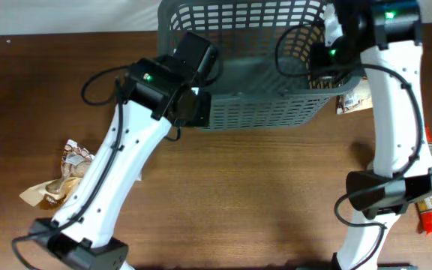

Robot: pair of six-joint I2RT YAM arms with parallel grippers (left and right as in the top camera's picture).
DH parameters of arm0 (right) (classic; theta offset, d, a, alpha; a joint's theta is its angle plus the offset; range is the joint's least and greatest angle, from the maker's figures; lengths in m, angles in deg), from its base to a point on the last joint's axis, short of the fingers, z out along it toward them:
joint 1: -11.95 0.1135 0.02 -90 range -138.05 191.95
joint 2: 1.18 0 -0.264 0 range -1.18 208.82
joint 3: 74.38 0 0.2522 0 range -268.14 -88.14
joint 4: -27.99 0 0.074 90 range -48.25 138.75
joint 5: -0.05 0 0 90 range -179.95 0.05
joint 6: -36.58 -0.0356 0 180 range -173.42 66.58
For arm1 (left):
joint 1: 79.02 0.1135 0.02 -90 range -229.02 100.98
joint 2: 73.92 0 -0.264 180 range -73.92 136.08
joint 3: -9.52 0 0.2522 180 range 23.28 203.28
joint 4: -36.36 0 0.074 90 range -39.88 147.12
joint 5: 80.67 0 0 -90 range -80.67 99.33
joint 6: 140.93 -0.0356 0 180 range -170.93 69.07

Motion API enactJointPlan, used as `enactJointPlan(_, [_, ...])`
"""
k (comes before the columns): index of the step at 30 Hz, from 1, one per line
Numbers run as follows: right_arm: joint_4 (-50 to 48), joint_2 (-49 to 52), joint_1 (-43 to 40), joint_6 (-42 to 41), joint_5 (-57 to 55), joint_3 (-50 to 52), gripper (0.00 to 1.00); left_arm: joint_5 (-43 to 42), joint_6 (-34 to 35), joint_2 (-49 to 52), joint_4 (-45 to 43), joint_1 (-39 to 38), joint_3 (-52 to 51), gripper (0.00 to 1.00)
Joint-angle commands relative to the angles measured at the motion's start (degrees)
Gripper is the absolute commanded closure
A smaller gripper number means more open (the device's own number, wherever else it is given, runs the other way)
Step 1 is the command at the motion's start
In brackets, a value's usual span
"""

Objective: Pack container
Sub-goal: 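Open both grippers and withdraw both arms outward from the basket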

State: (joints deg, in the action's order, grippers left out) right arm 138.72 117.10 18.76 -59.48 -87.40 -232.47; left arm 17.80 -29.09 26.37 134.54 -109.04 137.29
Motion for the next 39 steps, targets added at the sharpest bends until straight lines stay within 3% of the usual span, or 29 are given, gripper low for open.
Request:
enactJointPlan(1, [0.3,-3.0,0.4,-0.4,1.9,-8.9,0.96,1.0,-0.9,-6.5,0.2,0.4,0.5,0.98])
enactJointPlan(6, [0.3,-5.5,-1.2,-3.5,-0.7,-18.4,0.96,5.6,-0.9,-13.9,1.7,0.5,0.5,0.98])
enactJointPlan(9, [0.3,-7.1,-3.8,-4.2,-2.6,-20.1,0.96,11.8,-0.9,-18.0,4.5,0.5,0.5,0.92])
enactJointPlan(12, [0.3,-7.8,-8.5,-6.7,-6.8,-20.0,0.96,16.0,-0.9,-21.4,8.1,0.8,0.5,0.76])
enactJointPlan(17, [-0.1,-6.4,-17.4,-9.3,-6.8,-18.6,0.79,16.4,-0.9,-24.5,12.3,2.5,0.4,0.63])
enactJointPlan(19, [-0.8,-5.2,-20.2,-9.2,-4.3,-17.9,0.76,15.8,-0.9,-25.3,12.3,2.6,0.4,0.50])
enactJointPlan(20, [-1.3,-4.6,-21.2,-9.1,-3.0,-17.6,0.72,15.8,-0.9,-25.5,12.3,2.6,0.4,0.43])
enactJointPlan(21, [-1.9,-3.8,-22.2,-9.0,-1.3,-17.2,0.65,15.8,-0.9,-25.6,12.3,2.6,0.4,0.26])
enactJointPlan(22, [-2.7,-2.3,-23.4,-9.0,1.1,-16.9,0.40,15.8,-0.9,-25.6,12.3,2.6,0.4,0.04])
enactJointPlan(24, [-3.6,-0.5,-23.8,-9.0,3.4,-16.8,0.00,15.8,-0.9,-25.6,12.3,2.6,0.4,0.01])
enactJointPlan(34, [-5.3,10.6,-23.4,-6.2,7.1,-16.8,0.02,15.7,-0.9,-25.6,12.3,2.6,0.4,0.01])
enactJointPlan(36, [-5.7,12.5,-23.4,-6.2,7.1,-16.8,0.29,14.8,-0.9,-25.6,12.3,2.6,0.4,0.01])
enactJointPlan(39, [-6.4,14.1,-23.4,-6.3,6.8,-16.8,0.89,13.7,-0.9,-25.6,12.3,2.6,0.4,0.01])
